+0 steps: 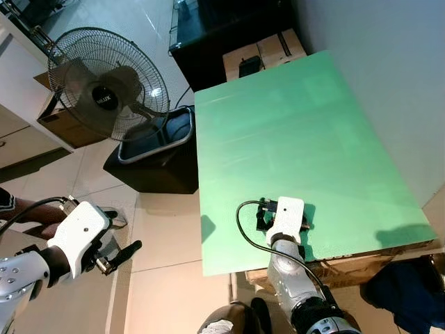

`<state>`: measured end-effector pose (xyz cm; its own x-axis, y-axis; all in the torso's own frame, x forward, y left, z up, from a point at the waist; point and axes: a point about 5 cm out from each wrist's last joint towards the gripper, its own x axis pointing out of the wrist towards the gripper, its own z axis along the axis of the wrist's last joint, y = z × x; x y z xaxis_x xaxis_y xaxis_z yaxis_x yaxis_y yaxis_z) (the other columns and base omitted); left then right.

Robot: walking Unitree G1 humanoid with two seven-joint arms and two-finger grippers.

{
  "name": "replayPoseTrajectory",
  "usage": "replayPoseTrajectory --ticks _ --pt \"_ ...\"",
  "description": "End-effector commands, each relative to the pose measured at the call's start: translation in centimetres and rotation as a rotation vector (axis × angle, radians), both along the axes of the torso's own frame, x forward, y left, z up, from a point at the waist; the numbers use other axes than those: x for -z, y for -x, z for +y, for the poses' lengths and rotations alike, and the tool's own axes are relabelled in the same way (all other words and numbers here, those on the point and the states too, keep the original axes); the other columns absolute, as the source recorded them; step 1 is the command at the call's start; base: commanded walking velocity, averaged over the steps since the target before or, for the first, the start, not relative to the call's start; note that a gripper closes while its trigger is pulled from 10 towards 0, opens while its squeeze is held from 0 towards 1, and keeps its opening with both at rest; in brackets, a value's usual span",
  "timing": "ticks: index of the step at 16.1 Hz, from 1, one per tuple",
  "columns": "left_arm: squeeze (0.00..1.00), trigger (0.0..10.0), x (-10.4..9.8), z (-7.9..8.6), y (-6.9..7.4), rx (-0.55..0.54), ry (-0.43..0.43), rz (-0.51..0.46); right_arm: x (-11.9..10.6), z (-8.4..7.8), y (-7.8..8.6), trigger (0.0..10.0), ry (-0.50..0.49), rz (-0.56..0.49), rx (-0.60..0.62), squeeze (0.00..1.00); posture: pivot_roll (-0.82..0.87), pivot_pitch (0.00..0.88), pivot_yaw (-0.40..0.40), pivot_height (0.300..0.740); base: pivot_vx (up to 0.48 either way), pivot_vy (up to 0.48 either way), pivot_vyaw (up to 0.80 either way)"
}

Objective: Hang keys on a hook

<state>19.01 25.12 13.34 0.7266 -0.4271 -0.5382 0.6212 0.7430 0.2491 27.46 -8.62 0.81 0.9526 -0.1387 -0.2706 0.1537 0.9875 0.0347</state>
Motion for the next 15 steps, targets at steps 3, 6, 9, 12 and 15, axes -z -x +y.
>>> replayPoseTrajectory --ticks 3,6,9,12,15 --pt "0.0 10.0 -0.3 0.5 0.4 -0.017 -0.015 0.018 1.8 4.8 3.0 10.0 -0.116 0.132 -0.075 0.0 0.15 0.236 0.4 0.74 0.0 0.0 0.0" --pt "0.0 10.0 0.0 0.1 0.4 -0.014 -0.007 0.026 2.6 4.7 3.6 1.5 -0.085 0.169 -0.112 0.0 0.14 0.244 0.4 0.74 0.0 0.0 0.0" --pt "0.0 10.0 0.2 -0.1 0.0 -0.015 0.002 0.024 2.2 4.6 3.5 0.0 -0.094 0.135 -0.125 0.0 0.11 0.249 0.4 0.74 0.0 0.0 0.0" --pt "0.0 10.0 0.3 -0.4 -0.2 -0.011 0.012 0.023 1.9 4.8 3.5 0.0 -0.092 0.116 -0.131 0.0 0.1 0.249 0.4 0.74 0.0 0.0 0.0" --pt "0.0 10.0 0.2 -0.4 -0.4 -0.006 0.011 0.026 2.0 5.0 3.7 0.0 -0.091 0.115 -0.131 0.0 0.1 0.255 0.4 0.74 0.0 0.0 0.0"
